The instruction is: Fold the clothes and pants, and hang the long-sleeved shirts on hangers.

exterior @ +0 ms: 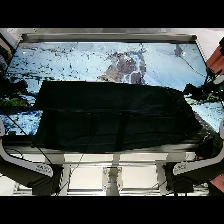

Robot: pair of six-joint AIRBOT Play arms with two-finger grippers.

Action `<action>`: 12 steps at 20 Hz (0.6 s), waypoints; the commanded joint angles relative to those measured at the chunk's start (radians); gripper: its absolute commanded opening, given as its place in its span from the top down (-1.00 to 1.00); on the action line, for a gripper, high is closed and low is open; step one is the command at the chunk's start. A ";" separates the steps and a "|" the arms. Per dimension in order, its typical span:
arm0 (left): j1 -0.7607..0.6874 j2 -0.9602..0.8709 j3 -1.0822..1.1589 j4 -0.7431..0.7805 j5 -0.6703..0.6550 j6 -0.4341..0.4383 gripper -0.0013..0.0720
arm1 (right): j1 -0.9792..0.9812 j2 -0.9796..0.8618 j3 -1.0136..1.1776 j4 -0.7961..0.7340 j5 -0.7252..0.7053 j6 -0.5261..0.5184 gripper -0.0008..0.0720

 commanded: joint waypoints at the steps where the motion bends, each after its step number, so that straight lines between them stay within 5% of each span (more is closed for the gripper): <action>1: 0.000 0.000 0.000 -0.007 -0.009 0.001 -0.18 | 0.012 -0.101 0.079 -0.027 0.007 0.046 -0.33; 3: 0.000 0.000 0.000 -0.028 -0.008 0.001 -0.21 | 0.021 -0.136 0.091 -0.027 0.007 0.047 -0.24; 5: -0.003 0.000 0.000 -0.032 -0.008 0.001 -0.56 | 0.035 -0.168 0.091 -0.007 -0.001 0.046 -0.18; 7: -0.006 0.000 0.000 -0.033 -0.007 0.002 -0.59 | 0.055 -0.180 0.091 0.007 -0.028 0.045 0.11; 9: -0.011 0.000 0.000 -0.033 0.000 0.001 -0.59 | 0.081 -0.181 0.104 0.004 -0.076 0.033 0.79; 12: -0.018 0.000 0.000 -0.033 0.027 0.001 -0.59 | 0.093 -0.190 0.166 0.002 -0.142 0.052 0.92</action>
